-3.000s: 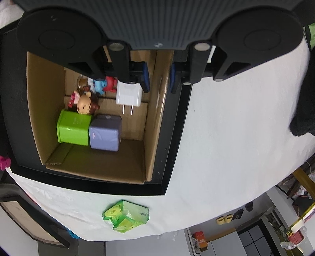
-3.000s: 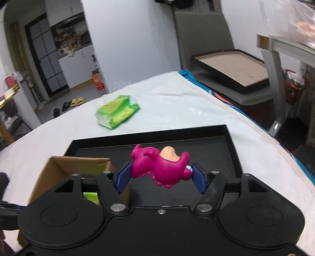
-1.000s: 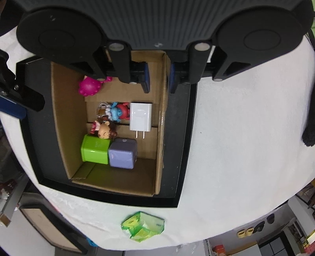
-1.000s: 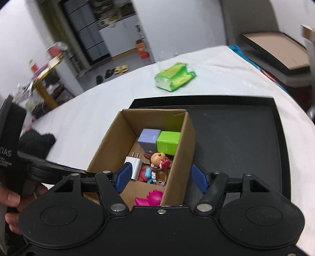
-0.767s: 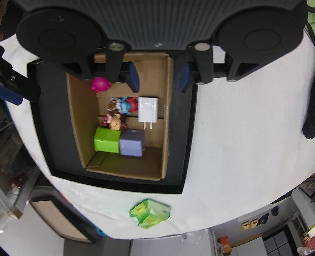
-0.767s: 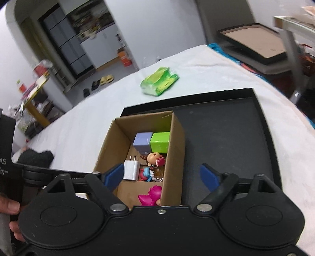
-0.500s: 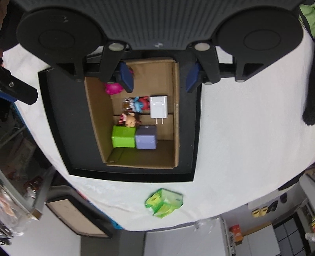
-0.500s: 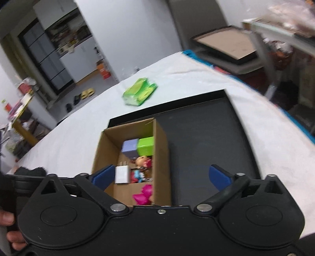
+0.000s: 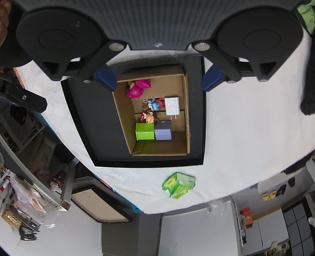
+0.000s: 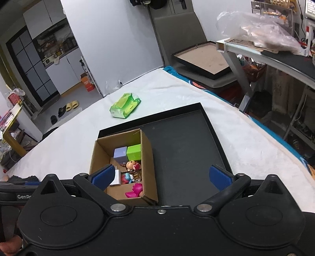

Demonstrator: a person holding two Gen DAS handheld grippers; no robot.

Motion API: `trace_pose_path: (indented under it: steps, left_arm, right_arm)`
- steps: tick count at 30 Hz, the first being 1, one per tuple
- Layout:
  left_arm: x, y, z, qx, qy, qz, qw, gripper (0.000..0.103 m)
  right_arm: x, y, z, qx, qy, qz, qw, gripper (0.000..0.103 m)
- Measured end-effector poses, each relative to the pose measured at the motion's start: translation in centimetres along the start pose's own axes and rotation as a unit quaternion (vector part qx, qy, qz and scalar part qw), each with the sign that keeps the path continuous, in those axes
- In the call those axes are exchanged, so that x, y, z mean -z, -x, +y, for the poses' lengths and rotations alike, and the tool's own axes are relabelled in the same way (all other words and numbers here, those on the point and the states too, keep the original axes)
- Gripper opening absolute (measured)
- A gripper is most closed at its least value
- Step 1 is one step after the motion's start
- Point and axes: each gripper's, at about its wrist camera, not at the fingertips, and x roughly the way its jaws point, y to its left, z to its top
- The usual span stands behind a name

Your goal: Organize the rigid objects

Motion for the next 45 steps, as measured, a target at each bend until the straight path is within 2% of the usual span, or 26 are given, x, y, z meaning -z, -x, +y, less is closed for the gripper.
trace_pose_path:
  steps: [12,17,29,45]
  left_arm:
    - [1.3,3.9,0.1,-0.013,-0.007,-0.026,0.9995,0.096]
    - [1.9,5.3,0.3,-0.007,-0.008,-0.039,0.9992,0.096]
    - [3.2,8.7,0.2,-0.022,-0.008,-0.074,0.9970,0.096]
    - [5.3,11.9,0.9,-0.024,-0.001,-0.107,0.9940,0.096]
  right_arm:
    - [0.3,3.4,1.0,0.032,0.003,-0.018,0.999,0.103]
    - [0.6,5.2,1.5,0.037,0.006,-0.035,0.999,0.103]
    - [1.8,7.7,3.2,0.022,0.031,-0.052,0.998,0.103]
    - [3.6,10.5,6.1,0.018,0.072,-0.069,0.995,0.103]
